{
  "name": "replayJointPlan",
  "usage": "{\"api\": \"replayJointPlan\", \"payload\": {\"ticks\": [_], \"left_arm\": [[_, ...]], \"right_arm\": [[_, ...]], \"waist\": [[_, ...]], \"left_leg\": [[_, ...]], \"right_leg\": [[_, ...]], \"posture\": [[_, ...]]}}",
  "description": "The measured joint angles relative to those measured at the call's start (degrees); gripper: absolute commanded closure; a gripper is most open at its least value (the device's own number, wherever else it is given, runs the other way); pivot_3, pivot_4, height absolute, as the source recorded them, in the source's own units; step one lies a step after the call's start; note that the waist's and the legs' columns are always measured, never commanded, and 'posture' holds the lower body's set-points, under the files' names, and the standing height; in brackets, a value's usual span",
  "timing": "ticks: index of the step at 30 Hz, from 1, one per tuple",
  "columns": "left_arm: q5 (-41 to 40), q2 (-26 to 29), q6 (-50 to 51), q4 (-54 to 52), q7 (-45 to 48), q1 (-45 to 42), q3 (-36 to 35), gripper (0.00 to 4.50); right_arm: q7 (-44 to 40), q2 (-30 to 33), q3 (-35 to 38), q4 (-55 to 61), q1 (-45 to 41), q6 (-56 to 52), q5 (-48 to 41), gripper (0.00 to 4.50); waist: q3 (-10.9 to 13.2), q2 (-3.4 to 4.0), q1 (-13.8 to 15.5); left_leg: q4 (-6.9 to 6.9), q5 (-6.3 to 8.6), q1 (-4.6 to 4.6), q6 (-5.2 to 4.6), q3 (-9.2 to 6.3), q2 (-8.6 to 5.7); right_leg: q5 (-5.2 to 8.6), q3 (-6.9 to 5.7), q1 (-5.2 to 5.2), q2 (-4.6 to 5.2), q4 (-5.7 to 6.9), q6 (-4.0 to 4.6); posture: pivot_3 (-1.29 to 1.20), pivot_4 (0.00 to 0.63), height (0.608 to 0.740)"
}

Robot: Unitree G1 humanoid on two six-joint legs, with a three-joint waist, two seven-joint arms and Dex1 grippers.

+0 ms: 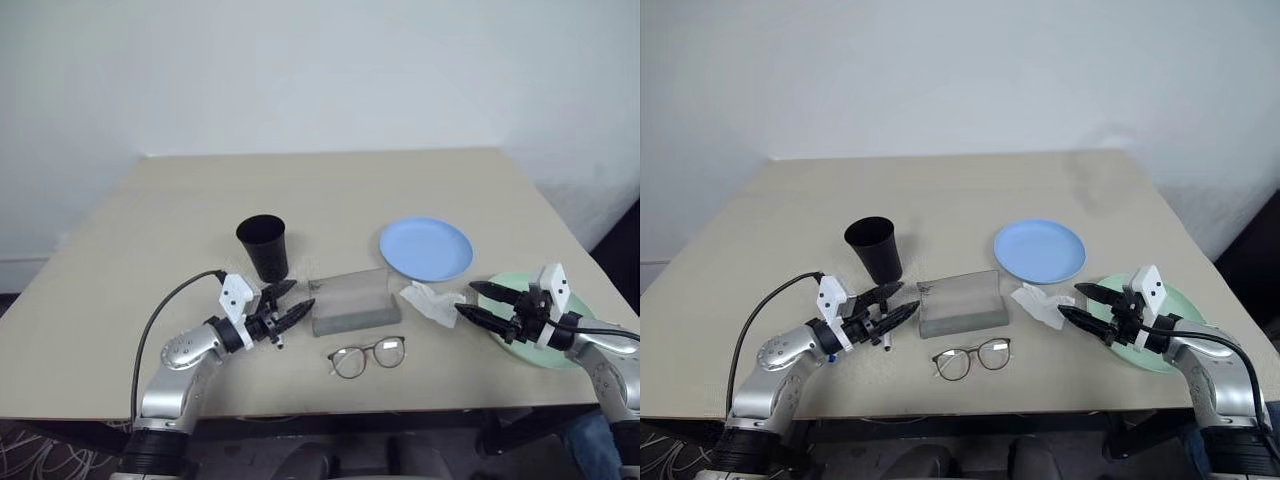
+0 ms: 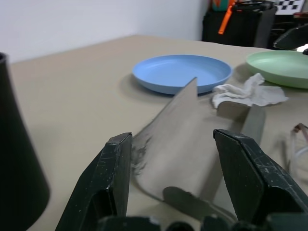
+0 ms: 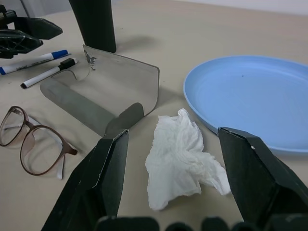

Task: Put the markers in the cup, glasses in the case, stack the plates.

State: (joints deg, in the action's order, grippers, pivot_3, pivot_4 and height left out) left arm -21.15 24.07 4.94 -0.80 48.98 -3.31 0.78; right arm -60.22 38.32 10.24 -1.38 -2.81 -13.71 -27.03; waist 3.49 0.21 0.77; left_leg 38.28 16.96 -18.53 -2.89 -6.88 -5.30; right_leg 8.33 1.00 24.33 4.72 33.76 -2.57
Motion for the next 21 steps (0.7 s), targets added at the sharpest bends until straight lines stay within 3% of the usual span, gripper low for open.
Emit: {"api": "replayJointPlan", "payload": {"ticks": [21], "left_arm": [[0.2,-0.4,0.7,1.5,2.2,-2.4,1.1,1.7]], "right_arm": [[4.6,0.9,0.8,3.4,3.4,0.2,1.5,1.31]], "waist": [[0.0,-0.02,0.0]], "left_leg": [[0.0,0.02,-0.04,0.0,0.02,0.03]], "right_leg": [[0.01,-0.01,-0.01,0.0,0.0,0.0]], "posture": [[0.0,0.0,0.74]]}}
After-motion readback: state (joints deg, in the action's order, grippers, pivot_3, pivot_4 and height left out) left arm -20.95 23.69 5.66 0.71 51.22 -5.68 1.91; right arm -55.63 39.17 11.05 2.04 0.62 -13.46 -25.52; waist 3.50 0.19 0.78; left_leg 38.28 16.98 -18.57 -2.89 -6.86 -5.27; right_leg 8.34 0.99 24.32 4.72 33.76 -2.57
